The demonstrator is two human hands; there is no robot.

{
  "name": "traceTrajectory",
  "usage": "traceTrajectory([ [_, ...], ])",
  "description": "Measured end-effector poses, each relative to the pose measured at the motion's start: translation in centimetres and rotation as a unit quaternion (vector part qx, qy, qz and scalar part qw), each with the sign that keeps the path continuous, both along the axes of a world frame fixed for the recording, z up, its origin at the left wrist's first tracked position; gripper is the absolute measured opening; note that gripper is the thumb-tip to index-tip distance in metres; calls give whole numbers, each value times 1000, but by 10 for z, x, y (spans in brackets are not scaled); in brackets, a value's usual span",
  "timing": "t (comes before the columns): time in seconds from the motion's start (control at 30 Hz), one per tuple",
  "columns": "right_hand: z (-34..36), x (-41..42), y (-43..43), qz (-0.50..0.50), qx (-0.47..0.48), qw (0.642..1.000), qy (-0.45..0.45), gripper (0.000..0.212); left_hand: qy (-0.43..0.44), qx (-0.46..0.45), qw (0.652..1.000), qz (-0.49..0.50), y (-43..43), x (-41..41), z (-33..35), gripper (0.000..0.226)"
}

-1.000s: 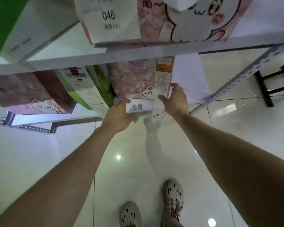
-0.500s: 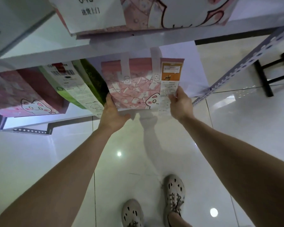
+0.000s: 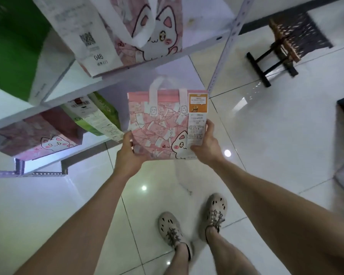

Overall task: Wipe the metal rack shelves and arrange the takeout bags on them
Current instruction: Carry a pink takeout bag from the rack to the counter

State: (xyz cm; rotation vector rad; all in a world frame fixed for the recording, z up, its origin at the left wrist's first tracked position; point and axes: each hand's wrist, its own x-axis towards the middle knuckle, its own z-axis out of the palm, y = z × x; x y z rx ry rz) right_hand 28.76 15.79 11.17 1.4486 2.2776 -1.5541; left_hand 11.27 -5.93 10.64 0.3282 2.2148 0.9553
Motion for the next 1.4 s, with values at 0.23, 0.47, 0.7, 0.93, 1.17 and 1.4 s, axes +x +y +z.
traceTrajectory([
  [0.23, 97, 91, -8, -73, 8, 997, -1, 94, 9, 13, 998, -54, 17, 67, 99, 89],
  [0.47, 204, 192, 22, -133, 63, 987, 68, 105, 28, 76, 992, -101, 75, 158, 206, 101],
  [0.7, 312, 328, 72, -201, 135, 966, 93, 108, 53, 122, 972, -194, 170, 266, 314, 117],
  [0.93, 407, 441, 154, -289, 223, 924, 117, 111, 96, 211, 925, -301, 303, 357, 411, 116],
  [1.17, 483, 506, 262, -368, 341, 851, 159, 102, 163, 278, 861, -394, 473, 410, 479, 119],
  [1.4, 545, 548, 384, -435, 395, 798, 136, 105, 173, 359, 781, -481, 655, 453, 536, 110],
])
